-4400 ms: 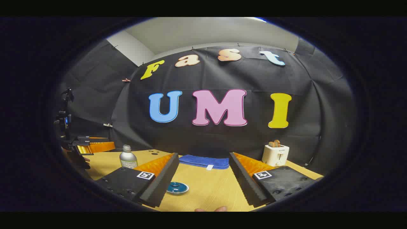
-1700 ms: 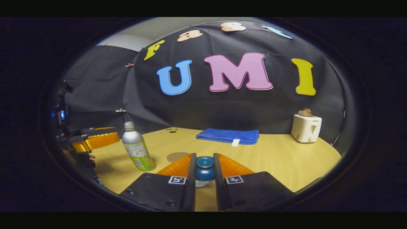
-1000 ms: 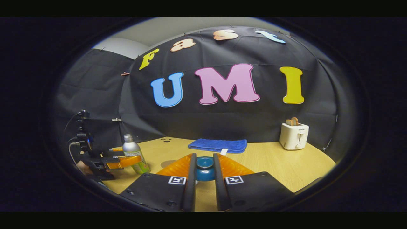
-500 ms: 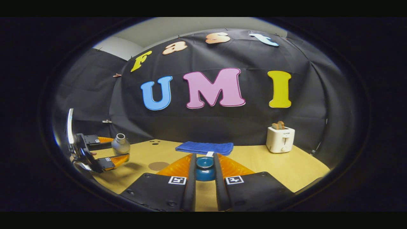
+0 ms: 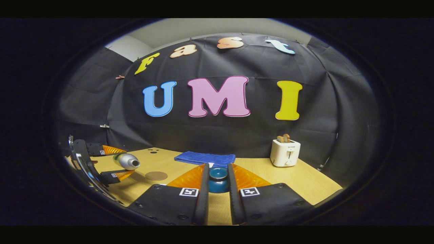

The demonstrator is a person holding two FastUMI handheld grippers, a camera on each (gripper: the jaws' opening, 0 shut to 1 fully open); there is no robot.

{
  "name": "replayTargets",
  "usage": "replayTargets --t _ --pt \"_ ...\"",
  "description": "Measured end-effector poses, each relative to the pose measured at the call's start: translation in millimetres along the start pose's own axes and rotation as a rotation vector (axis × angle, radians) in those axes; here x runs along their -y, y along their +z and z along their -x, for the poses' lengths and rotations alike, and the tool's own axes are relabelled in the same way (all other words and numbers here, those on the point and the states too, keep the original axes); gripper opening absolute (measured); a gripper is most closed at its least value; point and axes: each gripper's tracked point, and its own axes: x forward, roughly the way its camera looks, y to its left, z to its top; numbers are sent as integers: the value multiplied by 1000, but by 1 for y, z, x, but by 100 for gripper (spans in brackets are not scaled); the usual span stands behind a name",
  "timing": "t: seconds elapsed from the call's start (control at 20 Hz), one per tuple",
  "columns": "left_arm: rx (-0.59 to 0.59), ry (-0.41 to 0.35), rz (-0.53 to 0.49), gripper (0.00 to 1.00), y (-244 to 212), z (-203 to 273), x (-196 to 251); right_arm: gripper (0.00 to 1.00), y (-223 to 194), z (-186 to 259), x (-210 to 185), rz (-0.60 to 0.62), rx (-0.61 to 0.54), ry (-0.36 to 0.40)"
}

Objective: Open the teacup lid with one hand, grasp the water bottle and pour water into the teacup with the other hand; after pouring, place the water bottle on the coaster and then close the teacup lid.

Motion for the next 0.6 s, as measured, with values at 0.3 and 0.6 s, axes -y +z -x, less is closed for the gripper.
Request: replayTargets --t 0.3,0.6 --pt "-2 -46 -130 80 3 -7 9 25 5 4 6 -11 14 -9" --pt "21 6 -330 80 10 -13 1 25 8 5 6 -12 19 -9"
